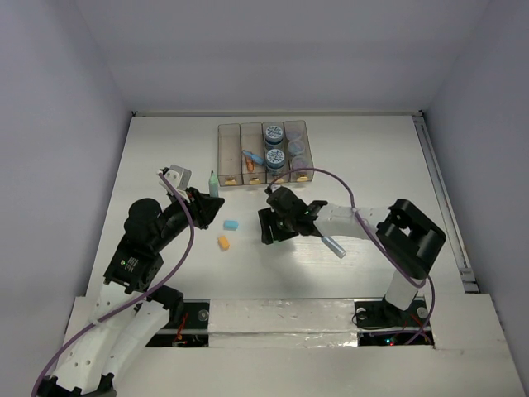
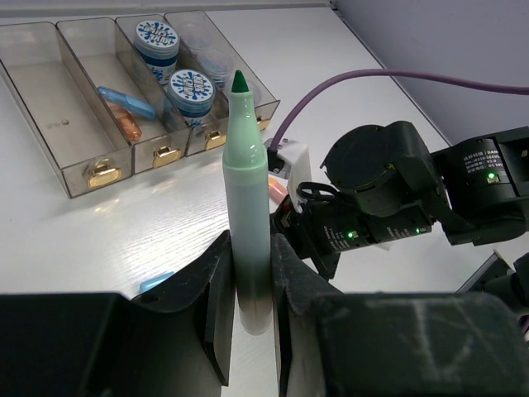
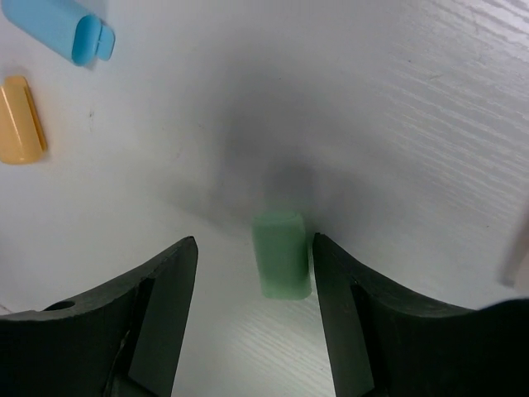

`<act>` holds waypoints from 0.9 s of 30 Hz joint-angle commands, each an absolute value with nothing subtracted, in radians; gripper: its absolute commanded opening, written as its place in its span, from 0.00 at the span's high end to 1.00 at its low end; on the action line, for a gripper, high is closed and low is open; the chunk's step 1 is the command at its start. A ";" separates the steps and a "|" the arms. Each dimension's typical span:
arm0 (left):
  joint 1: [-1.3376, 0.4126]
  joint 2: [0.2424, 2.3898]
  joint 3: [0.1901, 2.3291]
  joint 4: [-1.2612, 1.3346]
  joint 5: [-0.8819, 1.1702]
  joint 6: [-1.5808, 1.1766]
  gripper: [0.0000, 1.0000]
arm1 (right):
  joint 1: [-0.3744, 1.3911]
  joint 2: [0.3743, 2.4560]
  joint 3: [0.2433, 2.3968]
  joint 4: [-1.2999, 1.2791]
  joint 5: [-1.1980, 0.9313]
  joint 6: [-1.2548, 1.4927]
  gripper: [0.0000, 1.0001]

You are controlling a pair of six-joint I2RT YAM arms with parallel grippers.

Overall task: Sort the stationery into containers
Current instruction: Pick up the pen cap from the center of the board.

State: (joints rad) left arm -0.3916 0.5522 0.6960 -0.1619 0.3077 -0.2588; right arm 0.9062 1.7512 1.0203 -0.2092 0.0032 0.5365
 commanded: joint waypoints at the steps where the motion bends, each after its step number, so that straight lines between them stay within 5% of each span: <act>1: -0.391 0.540 0.696 -0.118 0.322 -0.252 1.00 | 0.922 1.776 1.077 -0.262 0.081 0.511 0.36; 11: -0.391 0.542 0.698 -0.117 0.319 -0.253 1.00 | 0.962 1.841 1.146 -0.405 0.202 0.434 0.41; 20: -0.391 0.545 0.698 -0.117 0.319 -0.253 1.00 | 0.980 1.901 1.189 -0.460 0.245 0.394 0.57; 27: -0.391 0.549 0.696 -0.118 0.319 -0.253 1.00 | 0.980 1.928 1.219 -0.494 0.336 0.390 0.90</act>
State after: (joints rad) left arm -0.3916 0.5522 0.6960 -0.1619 0.3077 -0.2588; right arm 0.9726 1.8824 1.2171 -0.4286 0.2630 0.4030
